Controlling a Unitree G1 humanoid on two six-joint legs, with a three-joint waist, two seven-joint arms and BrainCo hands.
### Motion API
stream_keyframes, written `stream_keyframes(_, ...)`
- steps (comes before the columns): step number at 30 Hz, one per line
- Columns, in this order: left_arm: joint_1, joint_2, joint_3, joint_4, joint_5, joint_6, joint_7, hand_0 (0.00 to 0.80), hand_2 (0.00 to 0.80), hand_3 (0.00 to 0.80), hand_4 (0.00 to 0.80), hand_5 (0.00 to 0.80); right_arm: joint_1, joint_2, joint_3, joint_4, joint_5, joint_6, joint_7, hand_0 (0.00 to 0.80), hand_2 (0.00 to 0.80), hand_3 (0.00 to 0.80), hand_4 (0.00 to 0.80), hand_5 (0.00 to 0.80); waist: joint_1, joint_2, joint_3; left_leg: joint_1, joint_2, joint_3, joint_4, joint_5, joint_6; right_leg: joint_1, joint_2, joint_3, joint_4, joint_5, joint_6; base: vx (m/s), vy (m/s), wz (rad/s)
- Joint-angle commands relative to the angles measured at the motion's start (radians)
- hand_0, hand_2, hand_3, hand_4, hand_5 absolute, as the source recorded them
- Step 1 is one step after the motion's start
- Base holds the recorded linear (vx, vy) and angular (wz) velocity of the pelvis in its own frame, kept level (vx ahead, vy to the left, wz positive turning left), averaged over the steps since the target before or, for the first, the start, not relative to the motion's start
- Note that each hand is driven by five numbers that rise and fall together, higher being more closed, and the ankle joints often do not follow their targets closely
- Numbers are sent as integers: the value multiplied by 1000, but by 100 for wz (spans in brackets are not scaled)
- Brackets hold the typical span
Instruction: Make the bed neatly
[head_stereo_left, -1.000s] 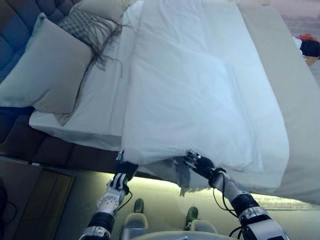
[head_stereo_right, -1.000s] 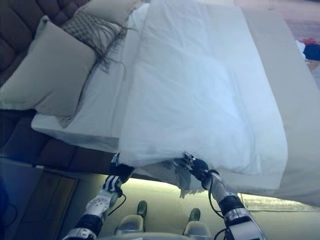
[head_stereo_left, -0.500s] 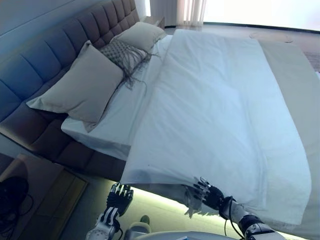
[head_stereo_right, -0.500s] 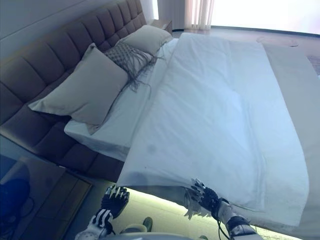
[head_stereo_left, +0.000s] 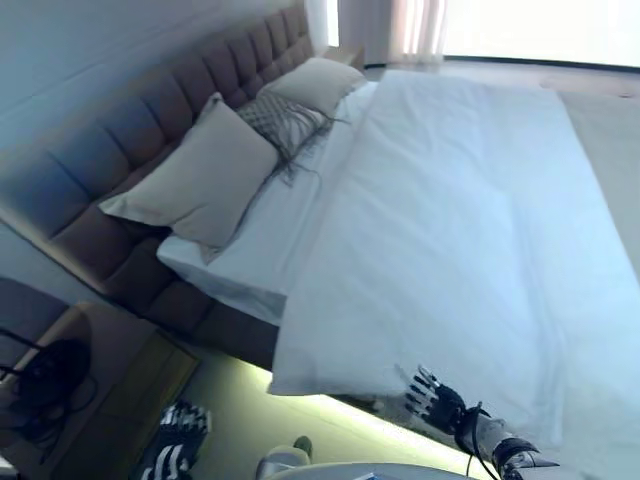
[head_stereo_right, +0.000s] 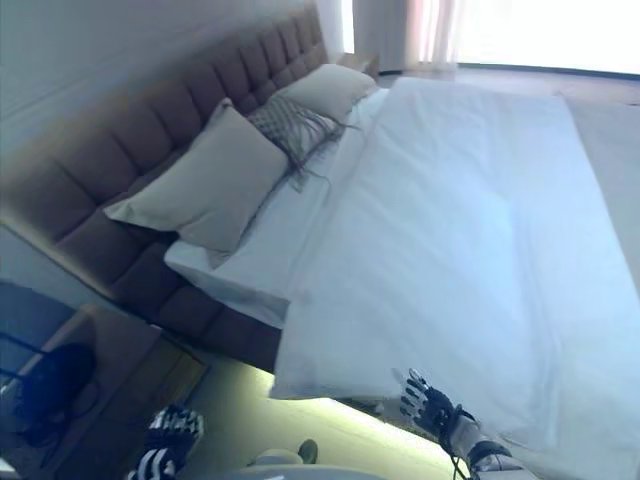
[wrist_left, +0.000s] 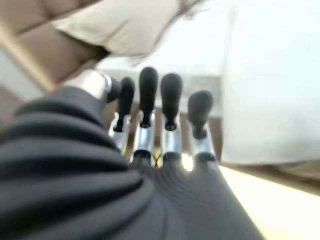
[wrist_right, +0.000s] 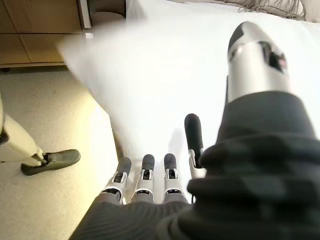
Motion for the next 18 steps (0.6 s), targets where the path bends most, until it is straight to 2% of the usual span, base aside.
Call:
stream_keyframes(1, -54, 50, 21, 28, 17, -29, 4, 800, 800, 800, 800, 800, -45, 17, -61, 36, -19, -13, 20, 0, 0, 0, 0, 0, 49, -69, 31, -4, -54, 16, -1, 16, 66, -8, -71, 32, 48, 49, 7, -7, 10, 22)
stream_keyframes(5, -49, 65, 31, 81, 100, -27, 11, 800, 800, 800, 800, 800, -32, 6, -53, 71, -70, 23, 39, 0, 0, 0, 0, 0, 45, -68, 30, -5, -54, 18, -1, 15, 66, -14, -71, 31, 50, 46, 7, -11, 21, 7)
stream_keyframes(10, -36, 73, 6, 191, 211, -29, -40, 800, 800, 800, 800, 800, -12, 7, -29, 121, -175, 88, 60, 0, 0, 0, 0, 0, 34, -64, 36, -6, -52, 29, -1, 12, 66, -25, -74, 30, 54, 43, 7, -9, 16, 2)
stream_keyframes(12, -41, 63, -15, 201, 232, -23, -38, 800, 800, 800, 800, 800, -10, 13, -15, 139, -156, 73, 56, 0, 0, 0, 0, 0, 32, -62, 40, -4, -52, 31, -1, 10, 67, -27, -74, 31, 57, 41, 7, -7, 15, -1)
stream_keyframes(15, -44, 24, -65, 194, 274, -17, -31, 800, 800, 800, 800, 800, -9, 45, -31, 121, -16, 15, -12, 0, 0, 0, 0, 0, 20, -56, 48, 1, -50, 40, -1, 7, 69, -30, -74, 38, 57, 43, 6, 0, 0, 0)
stream_keyframes(16, -45, 3, -92, 187, 288, -8, -37, 568, 568, 568, 568, 568, -2, 63, -46, 105, 20, -19, -38, 0, 0, 0, 0, 0, 7, -54, 52, 2, -50, 48, -1, 5, 71, -35, -75, 46, 58, 46, 6, 0, 0, 0)
stream_keyframes(17, -45, -5, -102, 184, 296, -7, -44, 198, 198, 198, 198, 198, 2, 70, -53, 98, 44, -35, -49, 0, 0, 0, 0, 0, 3, -52, 54, 2, -49, 54, -1, 4, 72, -39, -75, 51, 59, 48, 7, 0, 0, 0)
stream_keyframes(18, -47, -20, -131, 174, 299, 1, -54, 0, 0, 0, 0, 0, 9, 79, -64, 88, 50, -51, -60, 0, 0, 0, 0, 0, -9, -50, 59, 2, -49, 64, -1, 1, 74, -45, -75, 59, 59, 50, 7, -17, 33, -6)
